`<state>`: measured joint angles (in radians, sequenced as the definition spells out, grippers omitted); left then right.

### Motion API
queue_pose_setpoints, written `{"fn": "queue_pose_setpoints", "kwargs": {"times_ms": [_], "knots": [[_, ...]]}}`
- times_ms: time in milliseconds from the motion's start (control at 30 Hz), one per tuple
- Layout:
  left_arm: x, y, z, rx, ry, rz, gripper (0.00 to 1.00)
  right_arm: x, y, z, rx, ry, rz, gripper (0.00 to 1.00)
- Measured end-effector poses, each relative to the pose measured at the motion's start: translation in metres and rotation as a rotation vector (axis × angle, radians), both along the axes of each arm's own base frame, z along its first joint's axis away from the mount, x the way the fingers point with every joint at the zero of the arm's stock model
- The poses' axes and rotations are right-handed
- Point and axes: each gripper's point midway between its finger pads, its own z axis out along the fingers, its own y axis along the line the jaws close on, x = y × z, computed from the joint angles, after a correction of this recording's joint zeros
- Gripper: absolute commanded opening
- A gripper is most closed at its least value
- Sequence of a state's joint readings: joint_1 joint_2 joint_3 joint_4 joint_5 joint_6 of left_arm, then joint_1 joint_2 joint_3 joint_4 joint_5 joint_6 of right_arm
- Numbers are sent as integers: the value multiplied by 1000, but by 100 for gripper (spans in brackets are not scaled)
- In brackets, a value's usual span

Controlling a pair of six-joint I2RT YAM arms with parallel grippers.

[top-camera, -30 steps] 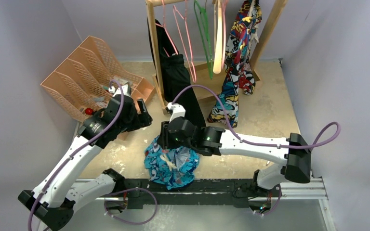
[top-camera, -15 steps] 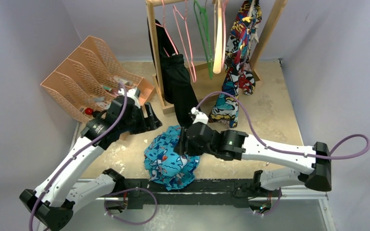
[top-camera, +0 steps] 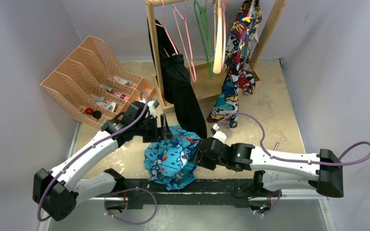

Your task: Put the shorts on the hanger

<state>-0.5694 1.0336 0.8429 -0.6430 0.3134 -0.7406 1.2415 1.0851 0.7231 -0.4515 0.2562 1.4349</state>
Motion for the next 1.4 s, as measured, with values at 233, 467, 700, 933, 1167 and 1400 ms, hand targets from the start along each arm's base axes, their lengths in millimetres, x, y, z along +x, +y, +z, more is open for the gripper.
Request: {"fn": "queue_pose_setpoints", "kwargs": {"times_ms": [233,467,700,933,1167,1400], "knots": [[-10,-20,-27,-29,38,-36,74,-8,2,-29,79,67,-49,55],[-14,-27,-46,-11,89,-38,37,-11,4,-43,118,96,-68,56],[-8,-27,-48,-3,78,-17,0,-4,21,-38,181,93,-91,52],[5,-11,-38,105,47,52,0,2,23,-44,164,102,-144,22],[40,12,9,208,-117,187,0,17,13,-36,146,29,-210,0],[63,62,29,324,-185,380,0,44,-15,48,139,-156,-289,0]]}}
